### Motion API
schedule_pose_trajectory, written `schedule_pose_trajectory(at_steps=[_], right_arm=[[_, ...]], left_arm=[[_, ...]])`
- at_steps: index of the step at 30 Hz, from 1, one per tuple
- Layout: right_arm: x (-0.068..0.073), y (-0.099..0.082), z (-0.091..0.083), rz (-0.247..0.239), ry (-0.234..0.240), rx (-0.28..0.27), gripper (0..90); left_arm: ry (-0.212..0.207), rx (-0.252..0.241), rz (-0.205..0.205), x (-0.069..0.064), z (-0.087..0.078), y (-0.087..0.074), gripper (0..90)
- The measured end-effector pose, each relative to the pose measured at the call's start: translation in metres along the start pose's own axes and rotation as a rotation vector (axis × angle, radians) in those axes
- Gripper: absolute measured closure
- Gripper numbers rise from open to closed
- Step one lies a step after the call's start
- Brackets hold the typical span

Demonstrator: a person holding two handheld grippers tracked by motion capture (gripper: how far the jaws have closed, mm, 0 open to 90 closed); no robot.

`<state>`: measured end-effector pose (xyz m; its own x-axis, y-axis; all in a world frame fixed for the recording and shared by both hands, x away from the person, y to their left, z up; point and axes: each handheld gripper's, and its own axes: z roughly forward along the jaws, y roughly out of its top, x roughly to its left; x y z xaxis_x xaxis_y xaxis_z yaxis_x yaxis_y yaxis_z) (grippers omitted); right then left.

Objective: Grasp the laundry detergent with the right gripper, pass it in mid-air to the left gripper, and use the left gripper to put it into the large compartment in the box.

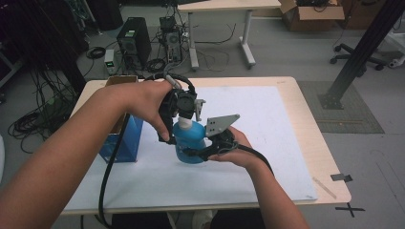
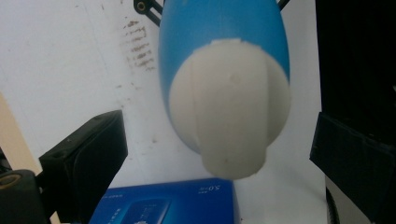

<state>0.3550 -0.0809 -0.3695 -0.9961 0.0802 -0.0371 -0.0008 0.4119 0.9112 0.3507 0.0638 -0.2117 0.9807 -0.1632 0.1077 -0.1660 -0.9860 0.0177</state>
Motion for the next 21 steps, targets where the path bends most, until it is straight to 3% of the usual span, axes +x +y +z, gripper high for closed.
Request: schedule_pose_trajectory(at_steps=[8, 21], right_arm=[[0.0, 0.001, 0.007, 0.001, 0.007, -0.005, 45.6], [0.002, 0.005, 0.02, 0.004, 0.024, -0.013, 45.6]], left_arm=[[0.011, 0.006, -0.019, -0.003, 0.006, -0.003, 4.5], [0.009, 0.005, -0.01, -0.008, 0.012, 0.0, 4.3]])
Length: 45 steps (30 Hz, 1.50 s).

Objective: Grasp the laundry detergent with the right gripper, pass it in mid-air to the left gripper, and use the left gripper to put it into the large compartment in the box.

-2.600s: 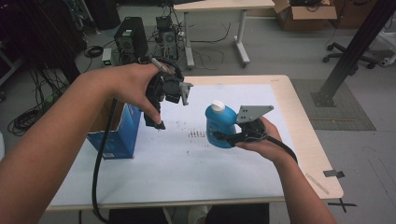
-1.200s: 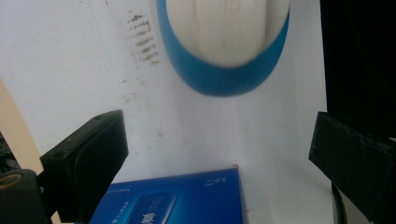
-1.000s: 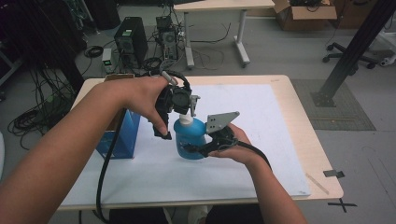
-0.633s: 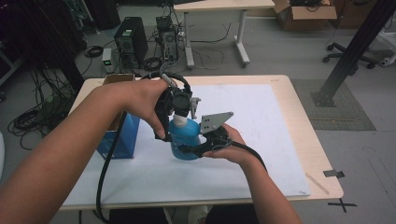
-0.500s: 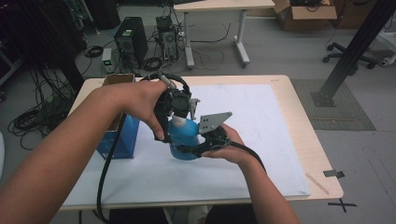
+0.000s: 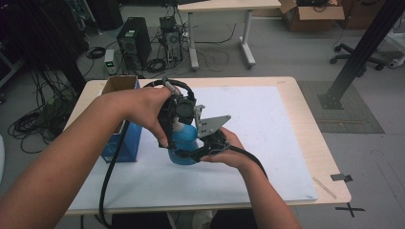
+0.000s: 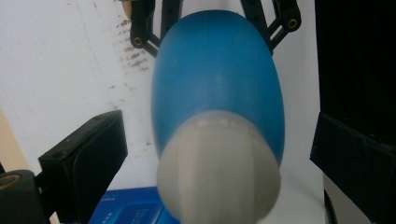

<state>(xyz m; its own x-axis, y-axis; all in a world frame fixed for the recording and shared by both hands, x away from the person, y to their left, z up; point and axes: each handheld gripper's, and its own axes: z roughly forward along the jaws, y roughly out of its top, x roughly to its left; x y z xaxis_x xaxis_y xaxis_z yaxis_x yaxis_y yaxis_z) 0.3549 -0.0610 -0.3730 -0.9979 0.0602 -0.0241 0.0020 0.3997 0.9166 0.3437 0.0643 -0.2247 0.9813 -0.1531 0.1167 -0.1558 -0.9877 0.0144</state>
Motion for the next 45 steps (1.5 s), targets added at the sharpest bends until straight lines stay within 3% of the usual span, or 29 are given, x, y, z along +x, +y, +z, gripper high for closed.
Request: schedule_pose_trajectory(at_steps=[18, 25, 45], right_arm=[[0.0004, 0.0054, 0.0019, -0.002, 0.001, -0.006, 45.6], [0.0001, 0.0057, 0.0014, -0.003, -0.005, -0.009, 45.5], [0.0024, 0.0086, 0.0, -0.005, -0.006, -0.006, 45.5]], left_arm=[[0.017, 0.013, -0.007, -0.0003, 0.0077, -0.0002, 4.5], [0.024, 0.015, 0.01, -0.0013, 0.0093, 0.0021, 5.5], [0.017, 0.026, 0.02, -0.0017, 0.0093, 0.003, 25.5]])
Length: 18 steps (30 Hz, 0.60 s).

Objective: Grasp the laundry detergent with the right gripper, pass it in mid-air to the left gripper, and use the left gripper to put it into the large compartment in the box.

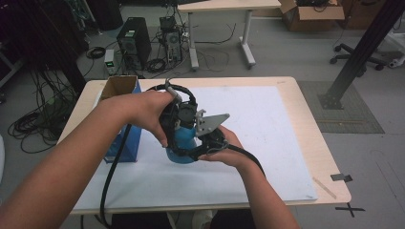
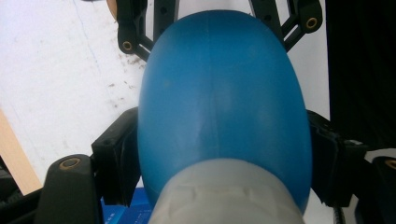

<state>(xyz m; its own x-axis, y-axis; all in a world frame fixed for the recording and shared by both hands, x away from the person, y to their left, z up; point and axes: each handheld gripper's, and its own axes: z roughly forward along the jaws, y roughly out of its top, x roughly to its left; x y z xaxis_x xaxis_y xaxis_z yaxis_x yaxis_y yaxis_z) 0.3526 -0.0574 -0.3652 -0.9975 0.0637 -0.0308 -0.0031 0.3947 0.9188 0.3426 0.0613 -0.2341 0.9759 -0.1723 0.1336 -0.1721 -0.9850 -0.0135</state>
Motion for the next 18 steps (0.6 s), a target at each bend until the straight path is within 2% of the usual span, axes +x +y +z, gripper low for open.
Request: schedule_pose_trajectory(at_steps=[18], right_arm=[[0.0015, 0.0016, 0.0012, -0.006, 0.006, -0.003, 45.5]], left_arm=[[-0.003, 0.007, -0.002, -0.0009, -0.0008, 0.0003, 32.1]])
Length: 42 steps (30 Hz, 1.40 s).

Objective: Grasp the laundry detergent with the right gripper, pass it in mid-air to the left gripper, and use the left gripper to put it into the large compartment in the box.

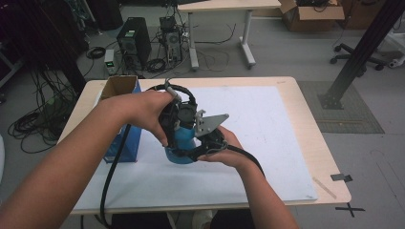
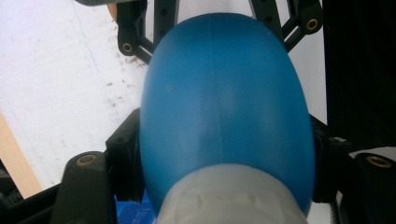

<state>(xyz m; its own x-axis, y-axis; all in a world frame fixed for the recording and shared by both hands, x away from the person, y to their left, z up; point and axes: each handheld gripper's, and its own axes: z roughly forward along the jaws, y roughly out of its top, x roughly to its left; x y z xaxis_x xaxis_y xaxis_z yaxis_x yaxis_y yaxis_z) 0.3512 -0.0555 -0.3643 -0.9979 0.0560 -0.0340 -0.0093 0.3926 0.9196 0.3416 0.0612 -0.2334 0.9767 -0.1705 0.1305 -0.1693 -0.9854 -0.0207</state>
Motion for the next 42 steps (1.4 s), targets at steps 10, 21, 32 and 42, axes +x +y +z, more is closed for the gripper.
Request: schedule_pose_trajectory(at_steps=[10, 21, 32, 42], right_arm=[[0.001, 0.0, 0.0, 0.0, 0.001, 0.003, 45.5], [0.001, 0.001, 0.0, -0.011, -0.017, -0.007, 45.4], [0.005, 0.004, 0.002, -0.024, -0.018, -0.036, 45.0], [0.008, 0.0, 0.004, 0.01, -0.042, -0.07, 31.7]], left_arm=[[-0.014, -0.003, 0.003, 0.001, 0.001, 0.0, 36.2], [-0.005, 0.021, -0.004, -0.001, -0.003, 0.002, 37.7], [-0.011, 0.065, -0.007, -0.003, -0.008, 0.006, 38.1], [-0.009, 0.047, -0.004, -0.004, -0.014, 0.004, 38.4]])
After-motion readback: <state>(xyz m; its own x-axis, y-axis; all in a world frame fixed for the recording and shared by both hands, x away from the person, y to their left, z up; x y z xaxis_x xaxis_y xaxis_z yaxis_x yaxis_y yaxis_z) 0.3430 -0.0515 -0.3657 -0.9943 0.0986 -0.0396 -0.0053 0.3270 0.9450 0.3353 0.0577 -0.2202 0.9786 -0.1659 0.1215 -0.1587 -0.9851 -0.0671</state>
